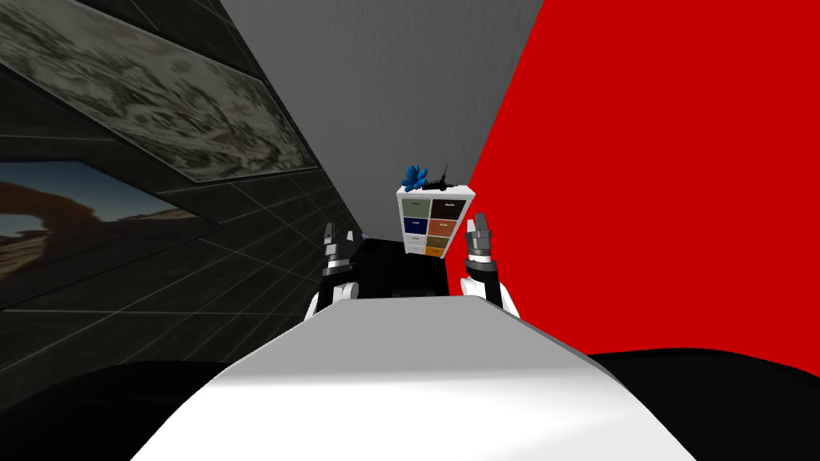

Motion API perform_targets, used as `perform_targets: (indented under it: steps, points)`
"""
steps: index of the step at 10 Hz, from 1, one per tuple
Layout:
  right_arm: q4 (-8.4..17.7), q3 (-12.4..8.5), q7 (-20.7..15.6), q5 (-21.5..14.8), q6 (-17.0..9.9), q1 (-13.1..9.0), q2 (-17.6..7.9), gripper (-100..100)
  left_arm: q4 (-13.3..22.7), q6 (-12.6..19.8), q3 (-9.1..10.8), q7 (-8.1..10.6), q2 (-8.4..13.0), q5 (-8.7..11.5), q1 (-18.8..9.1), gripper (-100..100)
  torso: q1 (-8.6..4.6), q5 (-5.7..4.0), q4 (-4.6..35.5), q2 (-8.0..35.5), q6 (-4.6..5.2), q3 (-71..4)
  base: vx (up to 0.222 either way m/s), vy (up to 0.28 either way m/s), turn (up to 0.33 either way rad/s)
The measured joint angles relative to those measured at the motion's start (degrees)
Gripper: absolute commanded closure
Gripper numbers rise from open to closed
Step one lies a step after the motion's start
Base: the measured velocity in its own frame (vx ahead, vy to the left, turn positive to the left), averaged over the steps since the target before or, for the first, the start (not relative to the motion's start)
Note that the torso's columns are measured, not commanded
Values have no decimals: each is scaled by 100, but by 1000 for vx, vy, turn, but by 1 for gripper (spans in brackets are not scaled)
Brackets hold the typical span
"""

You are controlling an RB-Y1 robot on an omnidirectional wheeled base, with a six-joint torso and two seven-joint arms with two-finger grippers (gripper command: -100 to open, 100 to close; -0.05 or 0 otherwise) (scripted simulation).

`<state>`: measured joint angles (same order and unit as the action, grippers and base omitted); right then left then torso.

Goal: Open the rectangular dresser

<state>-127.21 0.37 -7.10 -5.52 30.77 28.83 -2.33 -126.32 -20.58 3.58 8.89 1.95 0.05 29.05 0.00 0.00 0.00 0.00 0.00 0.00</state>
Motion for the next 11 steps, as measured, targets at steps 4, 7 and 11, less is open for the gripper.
perform_targets:
  steps: [4,7,11]
  points:
    - [-1,0,0,0,0,0,0,0,-1,0,0,0,0,0,0,0,0,0,1424,1422,0,-2850,0,0,0]
    - [-2,0,0,0,1,0,0,0,-2,-1,0,0,0,0,0,0,0,0,2691,2693,0,-5381,0,0,0]
    - [42,28,-15,-102,-73,-38,-113,-100,0,0,0,0,0,0,1,0,2,0,4147,4147,0,-8318,21,6,-2]
